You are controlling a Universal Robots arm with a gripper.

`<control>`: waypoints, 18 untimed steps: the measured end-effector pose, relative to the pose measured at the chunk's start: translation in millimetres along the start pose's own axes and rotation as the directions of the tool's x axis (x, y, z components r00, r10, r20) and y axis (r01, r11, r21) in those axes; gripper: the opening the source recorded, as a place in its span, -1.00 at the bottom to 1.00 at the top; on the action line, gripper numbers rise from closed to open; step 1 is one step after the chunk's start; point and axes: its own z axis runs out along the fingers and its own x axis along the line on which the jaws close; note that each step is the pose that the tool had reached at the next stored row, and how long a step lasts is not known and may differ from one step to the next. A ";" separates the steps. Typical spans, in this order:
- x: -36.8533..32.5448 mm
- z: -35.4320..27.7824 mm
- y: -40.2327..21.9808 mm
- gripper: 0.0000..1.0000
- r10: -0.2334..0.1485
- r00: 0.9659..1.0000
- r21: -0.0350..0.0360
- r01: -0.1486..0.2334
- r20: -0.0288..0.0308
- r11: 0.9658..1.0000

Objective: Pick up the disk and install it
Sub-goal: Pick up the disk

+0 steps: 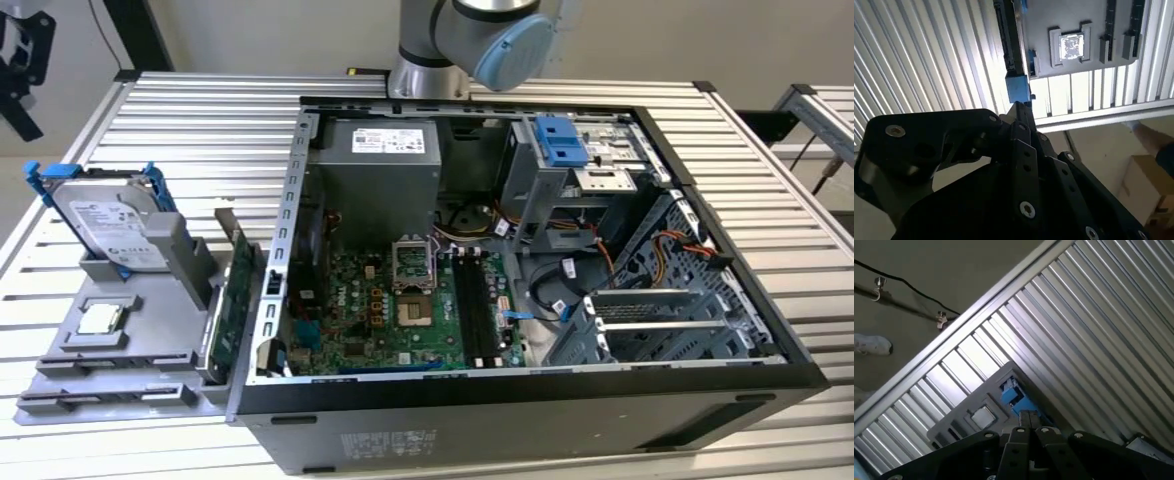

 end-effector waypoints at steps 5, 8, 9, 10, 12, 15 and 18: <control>0.0 0.2 0.0 -1.00 -0.090 0.996 -0.002 0.090 -0.004 0.996; 0.0 0.6 0.0 -1.00 -0.144 0.990 -0.003 0.144 -0.005 0.990; 0.0 0.8 0.0 -1.00 -0.163 0.987 -0.003 0.163 -0.006 0.987; 0.0 1.0 0.0 -1.00 -0.179 0.984 -0.004 0.179 -0.006 0.984; 0.0 1.5 -0.1 -1.00 -0.216 0.976 -0.005 0.216 -0.007 0.976; 0.1 2.7 -0.1 -1.00 -0.269 0.963 -0.007 0.269 -0.009 0.963; 0.1 3.4 -0.1 -1.00 -0.321 0.947 -0.004 0.321 -0.009 0.947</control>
